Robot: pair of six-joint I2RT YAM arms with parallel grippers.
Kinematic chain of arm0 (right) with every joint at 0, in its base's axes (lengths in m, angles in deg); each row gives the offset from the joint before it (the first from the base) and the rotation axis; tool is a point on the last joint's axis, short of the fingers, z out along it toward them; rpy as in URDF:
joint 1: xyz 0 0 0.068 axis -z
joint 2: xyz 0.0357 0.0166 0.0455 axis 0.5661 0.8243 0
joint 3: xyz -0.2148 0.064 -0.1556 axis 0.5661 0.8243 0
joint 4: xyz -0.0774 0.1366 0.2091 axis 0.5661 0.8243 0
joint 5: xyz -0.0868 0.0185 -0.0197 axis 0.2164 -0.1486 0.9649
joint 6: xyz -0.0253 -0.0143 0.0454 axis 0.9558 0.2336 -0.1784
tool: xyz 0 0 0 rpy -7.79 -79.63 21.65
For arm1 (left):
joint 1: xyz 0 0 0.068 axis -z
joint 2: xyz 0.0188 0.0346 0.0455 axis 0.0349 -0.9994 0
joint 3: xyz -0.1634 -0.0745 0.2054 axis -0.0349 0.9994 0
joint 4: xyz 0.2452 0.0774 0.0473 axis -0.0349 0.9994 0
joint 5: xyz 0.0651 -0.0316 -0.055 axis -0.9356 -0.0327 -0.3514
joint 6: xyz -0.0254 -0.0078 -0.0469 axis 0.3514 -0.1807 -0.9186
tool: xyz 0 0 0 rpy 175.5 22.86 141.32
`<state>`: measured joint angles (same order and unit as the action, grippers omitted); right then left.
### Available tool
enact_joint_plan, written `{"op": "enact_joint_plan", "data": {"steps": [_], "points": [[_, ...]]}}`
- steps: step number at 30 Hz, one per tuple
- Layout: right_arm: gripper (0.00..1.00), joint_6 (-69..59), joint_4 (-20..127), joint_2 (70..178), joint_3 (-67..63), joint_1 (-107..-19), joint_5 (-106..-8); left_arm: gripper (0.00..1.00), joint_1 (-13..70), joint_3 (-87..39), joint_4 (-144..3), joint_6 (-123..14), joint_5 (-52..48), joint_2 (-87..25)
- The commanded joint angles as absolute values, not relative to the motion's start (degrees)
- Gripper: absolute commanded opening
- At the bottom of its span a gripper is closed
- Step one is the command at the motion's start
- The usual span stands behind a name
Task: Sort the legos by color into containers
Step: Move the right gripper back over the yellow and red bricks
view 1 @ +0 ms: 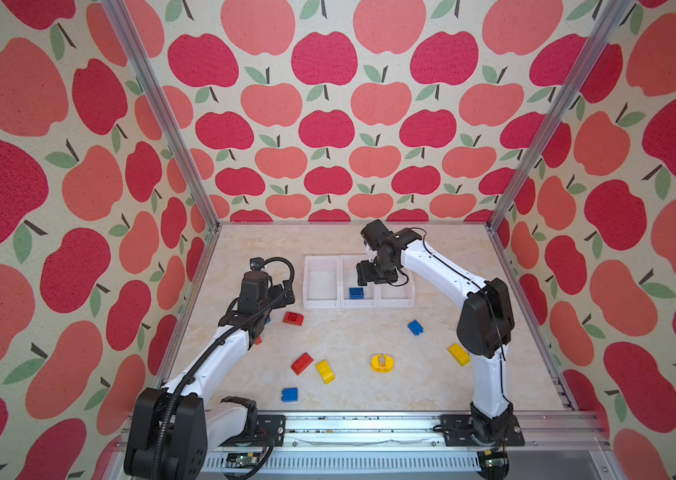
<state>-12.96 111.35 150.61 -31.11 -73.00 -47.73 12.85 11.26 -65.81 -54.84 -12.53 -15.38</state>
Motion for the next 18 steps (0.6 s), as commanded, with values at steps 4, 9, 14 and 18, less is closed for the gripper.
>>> {"op": "enact_joint_plan", "data": {"steps": [4, 9, 14, 18], "points": [[0.74, -16.86, 111.22, 141.99, -22.78, -67.91, -46.15, 0.99, 13.68, 10.07, -66.38, -55.83, -12.02, -16.33], [0.74, -18.34, 111.48, 137.91, -17.78, -63.97, -45.7, 0.99, 14.23, 9.98, -66.65, -55.93, -12.2, -16.78], [0.75, -19.09, 111.56, 134.63, -12.61, -59.36, -45.81, 0.99, 14.57, 9.89, -66.48, -55.99, -12.61, -16.65], [0.79, -18.36, 111.58, 131.59, -7.21, -54.16, -45.81, 0.99, 14.79, 9.72, -66.22, -55.85, -13.1, -16.33]]}}
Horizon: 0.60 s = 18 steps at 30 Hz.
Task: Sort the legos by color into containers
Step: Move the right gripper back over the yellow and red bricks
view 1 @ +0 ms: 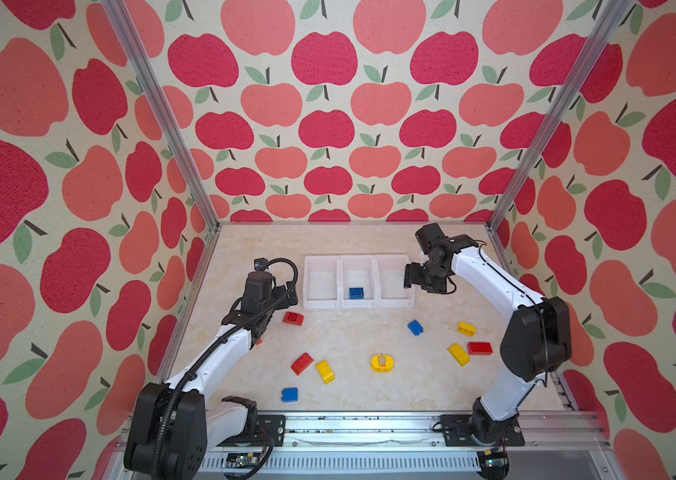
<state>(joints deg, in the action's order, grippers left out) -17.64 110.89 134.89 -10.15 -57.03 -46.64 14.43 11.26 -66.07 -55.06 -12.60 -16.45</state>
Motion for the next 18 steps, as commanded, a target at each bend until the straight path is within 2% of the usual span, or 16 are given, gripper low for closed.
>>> {"op": "enact_joint_plan", "data": {"steps": [1, 18], "points": [[0.82, -18.11, 111.57, 130.87, -5.92, -52.9, -45.41, 0.99, 14.75, 9.67, -66.14, -55.84, -13.19, -16.27], [0.83, -12.54, 110.25, 125.34, 8.27, -35.8, -44.07, 0.99, 15.1, 8.84, -65.77, -55.52, -13.41, -16.83]]}}
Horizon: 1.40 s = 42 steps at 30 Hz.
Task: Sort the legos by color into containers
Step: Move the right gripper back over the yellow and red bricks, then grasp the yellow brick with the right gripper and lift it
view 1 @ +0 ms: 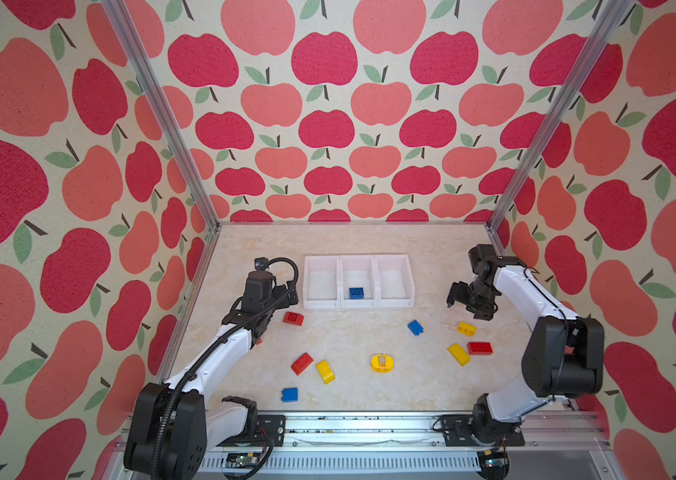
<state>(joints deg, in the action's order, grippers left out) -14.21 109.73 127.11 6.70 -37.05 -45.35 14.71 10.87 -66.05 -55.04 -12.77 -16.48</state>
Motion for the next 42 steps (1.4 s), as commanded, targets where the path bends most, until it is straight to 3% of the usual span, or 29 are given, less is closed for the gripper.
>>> {"op": "enact_joint_plan", "data": {"steps": [1, 34, 42], "points": [[0.82, -12.44, 110.12, 125.19, 8.92, -35.47, -43.74, 0.99, 15.1, 8.84, -65.77, -55.49, -13.41, -16.85], [0.69, -7.68, 102.27, 130.85, 16.66, -33.71, -43.58, 0.99, 15.27, 7.62, -65.86, -55.18, -13.23, -18.01], [0.59, -7.68, 101.66, 131.41, 17.27, -33.77, -43.86, 0.99, 15.35, 7.51, -65.6, -55.09, -13.32, -17.93]]}}
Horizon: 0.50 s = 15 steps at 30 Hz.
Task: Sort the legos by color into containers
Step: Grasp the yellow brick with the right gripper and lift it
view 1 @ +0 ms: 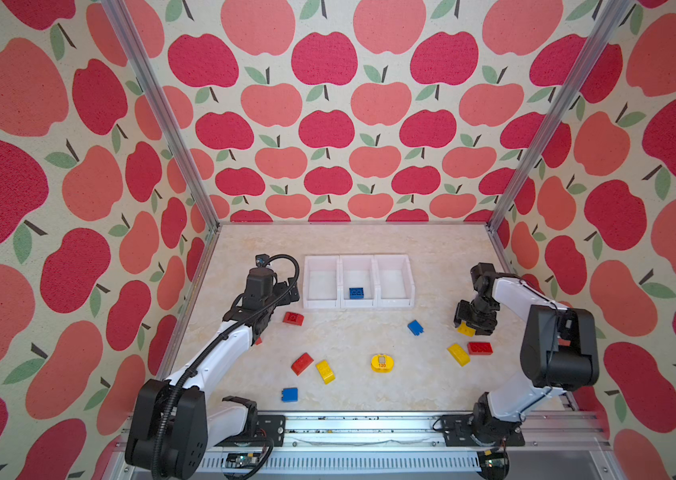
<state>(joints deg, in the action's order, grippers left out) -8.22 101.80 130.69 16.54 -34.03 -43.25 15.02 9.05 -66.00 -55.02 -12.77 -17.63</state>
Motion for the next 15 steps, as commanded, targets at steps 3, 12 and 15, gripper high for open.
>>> {"op": "enact_joint_plan", "data": {"steps": [3, 12, 15], "points": [[0.52, -7.78, 101.46, 131.39, 17.28, -33.71, -44.02, 0.99, 15.38, 7.47, -65.51, -54.98, -13.37, -17.78], [0.46, -8.34, 103.66, 128.44, 15.07, -34.52, -44.54, 0.99, 15.36, 7.77, -65.4, -54.92, -13.42, -17.17], [0.46, -9.06, 105.33, 127.0, 12.42, -36.76, -45.08, 0.99, 15.36, 8.02, -65.5, -55.14, -13.41, -17.04]]}}
